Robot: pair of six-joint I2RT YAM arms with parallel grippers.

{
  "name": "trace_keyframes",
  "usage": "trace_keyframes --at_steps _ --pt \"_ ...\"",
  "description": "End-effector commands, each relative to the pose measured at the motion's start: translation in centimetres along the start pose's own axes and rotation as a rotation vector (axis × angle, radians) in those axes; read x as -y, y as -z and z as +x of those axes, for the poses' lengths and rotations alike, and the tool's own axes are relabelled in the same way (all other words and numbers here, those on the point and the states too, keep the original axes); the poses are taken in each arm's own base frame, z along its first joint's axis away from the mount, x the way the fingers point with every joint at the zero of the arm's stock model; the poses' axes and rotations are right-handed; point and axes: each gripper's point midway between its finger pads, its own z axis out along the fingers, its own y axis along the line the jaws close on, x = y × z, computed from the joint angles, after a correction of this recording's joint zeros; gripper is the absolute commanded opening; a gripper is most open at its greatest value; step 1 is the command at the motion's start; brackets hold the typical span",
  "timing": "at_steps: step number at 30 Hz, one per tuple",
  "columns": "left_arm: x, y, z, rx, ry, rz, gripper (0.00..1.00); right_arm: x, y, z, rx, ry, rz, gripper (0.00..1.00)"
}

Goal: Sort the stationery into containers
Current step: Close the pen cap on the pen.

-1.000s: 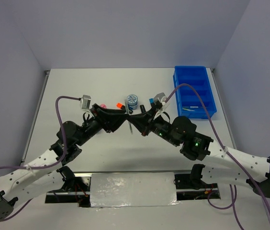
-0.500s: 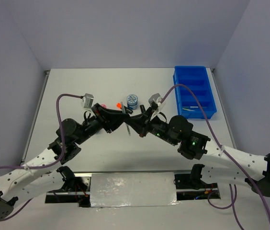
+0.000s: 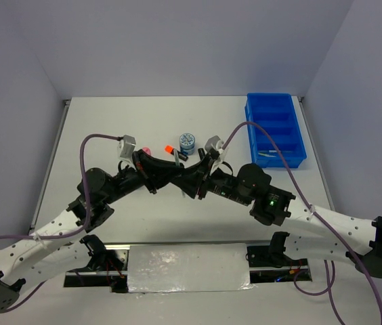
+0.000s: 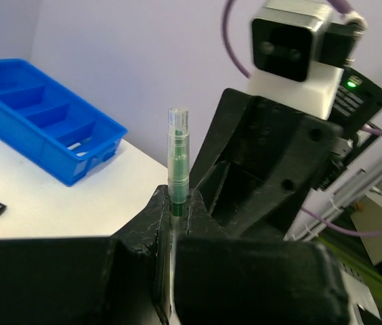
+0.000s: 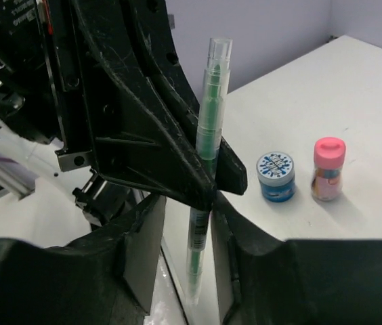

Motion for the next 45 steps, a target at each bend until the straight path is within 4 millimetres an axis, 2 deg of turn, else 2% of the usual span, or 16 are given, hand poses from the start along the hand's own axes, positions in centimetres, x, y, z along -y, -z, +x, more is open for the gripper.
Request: trace_keyframes --at_steps 1,2,3,5,6,8,9,10,12,13,17,20,26,38,45 --pt "3.0 0.2 -1.9 0.042 -0.072 0.134 0.00 -1.9 -0.2 -0.9 0.046 -0.012 -0.094 0.36" --pt "3.0 0.2 -1.9 0.037 -0.074 0.130 0.00 -1.9 -0.2 -1.0 0.048 -0.012 -0.096 0.11" --pt "2.9 0.2 -1.9 0.037 -0.074 0.121 0.00 -1.8 -0.2 -1.1 0.051 -0.017 -0.086 0.02" --pt "2.6 0.2 -1.9 0.040 -0.069 0.101 0.04 -1.8 -0.2 -1.1 0.048 -0.015 -0.087 0.00" --pt "2.4 0.2 -2.0 0.047 -0.063 0.089 0.13 -1.9 -0.2 -1.1 0.052 -0.017 -0.090 0.00" --pt "2.1 0.2 -2.2 0.055 -0.060 0.071 0.22 -1.9 -0.2 -1.3 0.059 -0.017 -0.092 0.00" --pt "1.7 0.2 -2.0 0.048 -0.052 0.048 0.47 -1.8 -0.1 -1.3 0.060 -0.019 -0.088 0.00" --pt "1.1 0.1 -2.4 0.063 -0.049 0.013 0.62 -1.8 -0.1 -1.2 0.059 -0.020 -0.086 0.00" --pt "0.5 -0.1 -2.7 0.063 -0.054 -0.024 0.77 -1.5 -0.1 -1.1 0.058 -0.019 -0.074 0.00" --pt "0.3 -0.2 -2.9 0.064 -0.054 -0.045 0.80 -1.3 -0.1 -0.9 0.058 -0.021 -0.061 0.00" --pt "0.1 -0.1 -3.8 0.086 -0.067 -0.072 0.82 -0.8 -0.1 -0.5 0.049 -0.023 -0.042 0.00" --pt "-0.3 0.2 -4.4 0.106 -0.079 -0.109 0.79 -0.9 0.1 -0.5 0.049 -0.026 -0.044 0.00" --pt "0.7 0.4 -4.9 0.116 -0.097 -0.068 0.69 -0.7 -0.1 -0.3 0.036 -0.025 -0.032 0.00" --pt "1.9 0.3 -4.8 0.098 -0.105 -0.009 0.68 -0.6 -0.5 -0.1 0.015 -0.019 -0.025 0.00" --pt "1.9 0.5 -5.6 0.112 -0.111 -0.032 0.69 -0.5 -0.8 0.0 0.003 -0.016 -0.021 0.00"
